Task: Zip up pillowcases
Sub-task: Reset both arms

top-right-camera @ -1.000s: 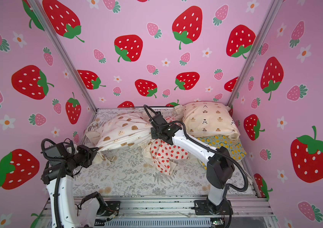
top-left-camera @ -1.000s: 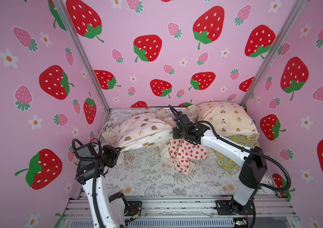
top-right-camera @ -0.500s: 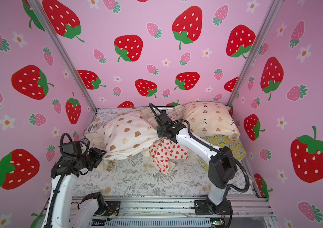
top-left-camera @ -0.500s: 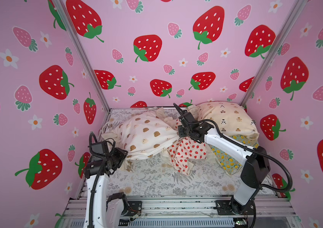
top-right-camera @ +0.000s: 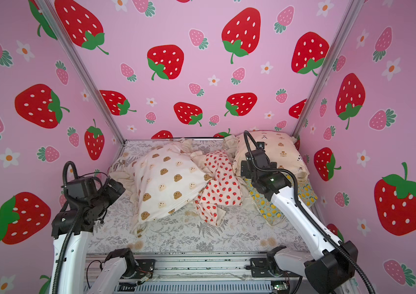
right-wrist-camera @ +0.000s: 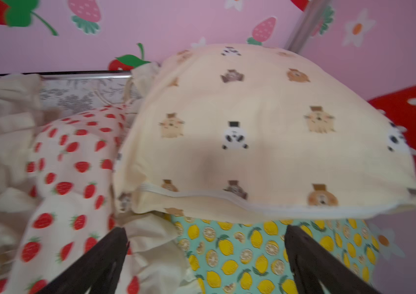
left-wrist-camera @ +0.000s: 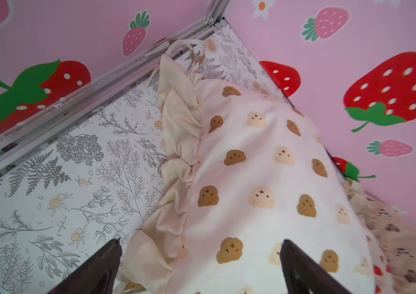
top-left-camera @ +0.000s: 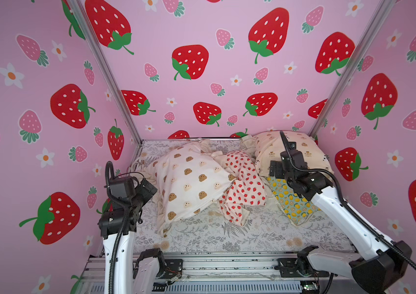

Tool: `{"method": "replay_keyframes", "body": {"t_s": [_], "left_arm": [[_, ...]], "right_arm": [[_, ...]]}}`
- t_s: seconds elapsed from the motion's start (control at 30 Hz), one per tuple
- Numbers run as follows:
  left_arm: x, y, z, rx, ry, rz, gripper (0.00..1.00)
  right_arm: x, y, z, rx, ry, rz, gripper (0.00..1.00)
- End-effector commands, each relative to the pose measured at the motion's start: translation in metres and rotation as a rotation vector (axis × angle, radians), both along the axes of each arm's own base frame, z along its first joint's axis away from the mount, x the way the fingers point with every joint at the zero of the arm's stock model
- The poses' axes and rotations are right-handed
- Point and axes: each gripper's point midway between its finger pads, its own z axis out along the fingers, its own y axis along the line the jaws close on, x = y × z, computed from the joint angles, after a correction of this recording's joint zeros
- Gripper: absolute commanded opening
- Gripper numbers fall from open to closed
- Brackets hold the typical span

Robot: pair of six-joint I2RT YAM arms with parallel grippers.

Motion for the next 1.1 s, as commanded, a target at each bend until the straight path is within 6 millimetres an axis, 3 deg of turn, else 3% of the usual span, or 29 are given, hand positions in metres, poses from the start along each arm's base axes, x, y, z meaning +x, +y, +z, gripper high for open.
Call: {"method": "replay_keyframes", "body": {"t_s": [0.0, 0.13, 0.23, 0.4, 0.47, 0.6, 0.7, 0.77, 0.87, 1.07], "left_arm": [[0.020, 0.027, -0.011, 0.311, 0.011, 0.102, 0.99], [0.043, 0.030, -0.047, 0.439, -0.027, 0.091, 0.99], [0.061, 0.025, -0.062, 0.589, -0.076, 0.029, 0.99], [0.088, 0.004, -0.096, 0.633, -0.147, -0.112, 0.99], [0.096, -0.006, -0.107, 0.650, -0.168, -0.183, 0.99], [0.114, -0.025, -0.104, 0.677, -0.257, -0.279, 0.99], [0.123, -0.028, -0.104, 0.677, -0.287, -0.288, 0.99], [0.132, -0.037, -0.111, 0.664, -0.291, -0.344, 0.99], [0.139, -0.046, -0.125, 0.659, -0.312, -0.392, 0.99], [0.151, -0.014, -0.141, 0.557, -0.200, -0.286, 0.99]], "right_arm": [[-0.005, -0.060, -0.024, -0.120, -0.049, -0.156, 0.99], [-0.011, -0.101, -0.072, -0.120, -0.074, -0.249, 1.00], [-0.011, -0.115, -0.102, -0.139, -0.092, -0.262, 1.00], [0.007, -0.132, -0.151, -0.050, -0.067, -0.242, 0.99], [0.021, -0.127, -0.155, -0.034, -0.035, -0.185, 1.00], [0.050, -0.108, -0.145, -0.028, -0.153, -0.010, 1.00], [0.061, -0.105, -0.155, 0.052, -0.184, 0.040, 0.99], [0.062, -0.090, -0.161, 0.039, -0.171, 0.124, 1.00], [0.068, -0.085, -0.169, 0.028, -0.199, 0.138, 1.00], [0.069, -0.081, -0.171, -0.029, -0.156, 0.130, 1.00]]}}
